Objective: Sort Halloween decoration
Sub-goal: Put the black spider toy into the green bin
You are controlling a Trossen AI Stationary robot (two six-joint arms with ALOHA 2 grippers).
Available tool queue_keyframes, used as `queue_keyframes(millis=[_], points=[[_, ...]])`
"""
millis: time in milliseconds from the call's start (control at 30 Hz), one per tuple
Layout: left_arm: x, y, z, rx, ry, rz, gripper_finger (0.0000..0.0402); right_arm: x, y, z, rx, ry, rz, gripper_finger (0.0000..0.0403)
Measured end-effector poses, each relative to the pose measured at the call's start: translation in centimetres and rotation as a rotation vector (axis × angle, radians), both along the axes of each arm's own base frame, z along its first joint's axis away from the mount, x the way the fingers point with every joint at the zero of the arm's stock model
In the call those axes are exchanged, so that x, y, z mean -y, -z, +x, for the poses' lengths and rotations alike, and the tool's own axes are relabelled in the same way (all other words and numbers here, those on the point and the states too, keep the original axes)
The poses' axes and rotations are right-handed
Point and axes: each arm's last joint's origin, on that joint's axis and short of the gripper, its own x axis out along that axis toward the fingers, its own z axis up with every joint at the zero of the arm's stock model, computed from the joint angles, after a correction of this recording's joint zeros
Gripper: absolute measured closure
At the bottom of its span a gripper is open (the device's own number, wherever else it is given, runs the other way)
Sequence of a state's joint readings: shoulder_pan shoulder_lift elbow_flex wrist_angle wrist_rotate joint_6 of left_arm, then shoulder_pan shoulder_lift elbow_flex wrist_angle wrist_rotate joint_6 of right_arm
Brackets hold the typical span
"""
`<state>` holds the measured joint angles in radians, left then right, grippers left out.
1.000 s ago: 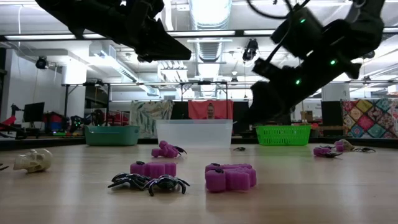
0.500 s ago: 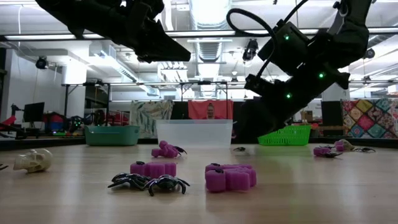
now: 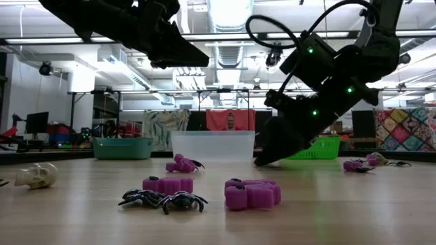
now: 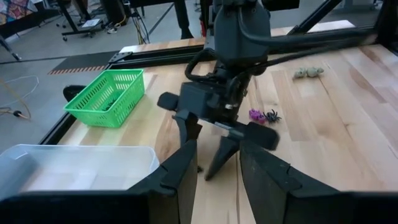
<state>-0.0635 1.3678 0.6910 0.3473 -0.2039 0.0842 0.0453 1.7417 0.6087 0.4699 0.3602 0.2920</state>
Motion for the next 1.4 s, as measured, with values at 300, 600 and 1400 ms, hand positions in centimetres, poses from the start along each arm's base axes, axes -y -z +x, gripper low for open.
queue_keyframes(millis=[300,600,1400], points=[[0.0,0.8,0.4,-0.011,-0.018,-0.052,0.0297,-1.5,-1.8,0.0,0.020,-0.193,0.051,0.0184],[0.4,4.3,2.3,-0.061,-0.030,-0.109,0.0297,-1.6,-4.5,-1.2,-0.014,-0.216,0.007,0.0184],[1.0,10.2,9.4,-0.220,-0.035,-0.089,0.0320,-1.1,-3.3,-4.4,0.019,-0.224,-0.067,0.0184]])
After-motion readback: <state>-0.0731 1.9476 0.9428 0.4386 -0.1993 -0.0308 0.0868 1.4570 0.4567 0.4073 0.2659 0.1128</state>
